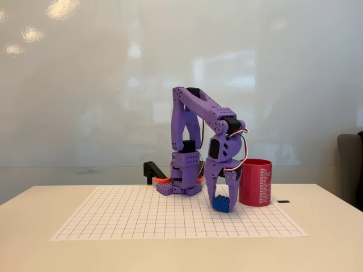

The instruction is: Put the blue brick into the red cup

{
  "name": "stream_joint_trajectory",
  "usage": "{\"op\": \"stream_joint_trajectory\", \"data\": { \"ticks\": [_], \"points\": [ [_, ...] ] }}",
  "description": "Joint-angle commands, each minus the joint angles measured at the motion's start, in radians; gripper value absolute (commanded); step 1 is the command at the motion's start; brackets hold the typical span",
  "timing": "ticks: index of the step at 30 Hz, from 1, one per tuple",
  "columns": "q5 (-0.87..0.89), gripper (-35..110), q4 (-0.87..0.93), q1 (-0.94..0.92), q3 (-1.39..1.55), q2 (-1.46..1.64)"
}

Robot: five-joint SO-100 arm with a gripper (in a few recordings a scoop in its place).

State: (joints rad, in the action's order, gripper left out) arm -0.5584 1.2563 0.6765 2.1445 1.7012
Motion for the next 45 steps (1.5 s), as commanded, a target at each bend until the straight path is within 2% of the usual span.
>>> {"op": "stream_joint_trajectory", "data": {
  "ticks": [1, 5, 10, 20, 35, 43, 44, 45],
  "points": [
    [-0.066, -1, 0.129, -0.044, -0.321, 0.008],
    [-0.071, -1, 0.153, -0.046, -0.56, 0.014],
    [-0.081, -1, 0.164, 0.02, -0.624, 0.107],
    [-0.012, -1, 0.46, 0.253, -0.67, 0.316],
    [0.23, -1, 0.46, 0.565, -0.517, 0.342],
    [0.239, -1, 0.46, 0.581, -0.512, 0.301],
    [0.239, 1, 0.46, 0.575, -0.512, 0.296],
    [0.233, 9, 0.46, 0.569, -0.505, 0.293]
  ]
}}
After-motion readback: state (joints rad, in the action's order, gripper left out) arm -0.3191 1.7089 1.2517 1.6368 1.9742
